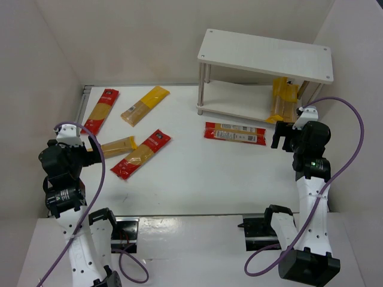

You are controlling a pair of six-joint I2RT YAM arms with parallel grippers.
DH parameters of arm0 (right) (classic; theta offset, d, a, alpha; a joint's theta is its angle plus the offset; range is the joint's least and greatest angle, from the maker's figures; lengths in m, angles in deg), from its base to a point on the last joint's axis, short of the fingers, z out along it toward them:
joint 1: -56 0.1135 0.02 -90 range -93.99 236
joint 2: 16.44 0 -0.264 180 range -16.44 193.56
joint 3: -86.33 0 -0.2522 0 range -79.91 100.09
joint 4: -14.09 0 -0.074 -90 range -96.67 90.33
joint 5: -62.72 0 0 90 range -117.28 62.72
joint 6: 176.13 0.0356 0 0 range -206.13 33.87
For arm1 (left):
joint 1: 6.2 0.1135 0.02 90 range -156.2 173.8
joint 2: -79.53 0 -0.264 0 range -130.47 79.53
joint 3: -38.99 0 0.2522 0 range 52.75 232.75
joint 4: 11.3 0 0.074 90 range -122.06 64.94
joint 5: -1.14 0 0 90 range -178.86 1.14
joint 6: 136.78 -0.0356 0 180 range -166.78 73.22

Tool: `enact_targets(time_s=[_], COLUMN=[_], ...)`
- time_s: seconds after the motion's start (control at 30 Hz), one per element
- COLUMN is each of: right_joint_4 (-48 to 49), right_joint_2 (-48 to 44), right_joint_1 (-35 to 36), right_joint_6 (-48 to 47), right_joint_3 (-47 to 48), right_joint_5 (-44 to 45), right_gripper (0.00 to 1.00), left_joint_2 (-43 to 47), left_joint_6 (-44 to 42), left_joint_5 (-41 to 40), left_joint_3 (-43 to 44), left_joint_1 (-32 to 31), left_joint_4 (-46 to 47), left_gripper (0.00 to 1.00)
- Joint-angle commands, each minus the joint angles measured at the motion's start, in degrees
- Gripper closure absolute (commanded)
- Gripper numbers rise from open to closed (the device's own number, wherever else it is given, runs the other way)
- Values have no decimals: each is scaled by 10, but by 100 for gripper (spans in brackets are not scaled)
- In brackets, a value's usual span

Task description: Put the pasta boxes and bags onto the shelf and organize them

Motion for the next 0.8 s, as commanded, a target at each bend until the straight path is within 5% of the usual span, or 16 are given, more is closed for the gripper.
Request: enact_targets(time_s=[0.0,0.57,0.77], right_joint_4=[7,7,7], right_joint_2=[-6,-6,-1], right_joint_1=[-4,-4,-4], right_joint_6=[0,6,6], right_joint_3=[1,1,1], right_joint_5=[9,9,9], right_gripper=[0,0,0], left_joint_2=[-1,-18,-73], left_joint_6=[2,-9,-135], left_joint_5=[5,12,66], left_joint_3=[4,4,40], left_joint_1=[-2,-2,-15], left_joint_4=[12,12,-7], left_gripper=[0,0,0])
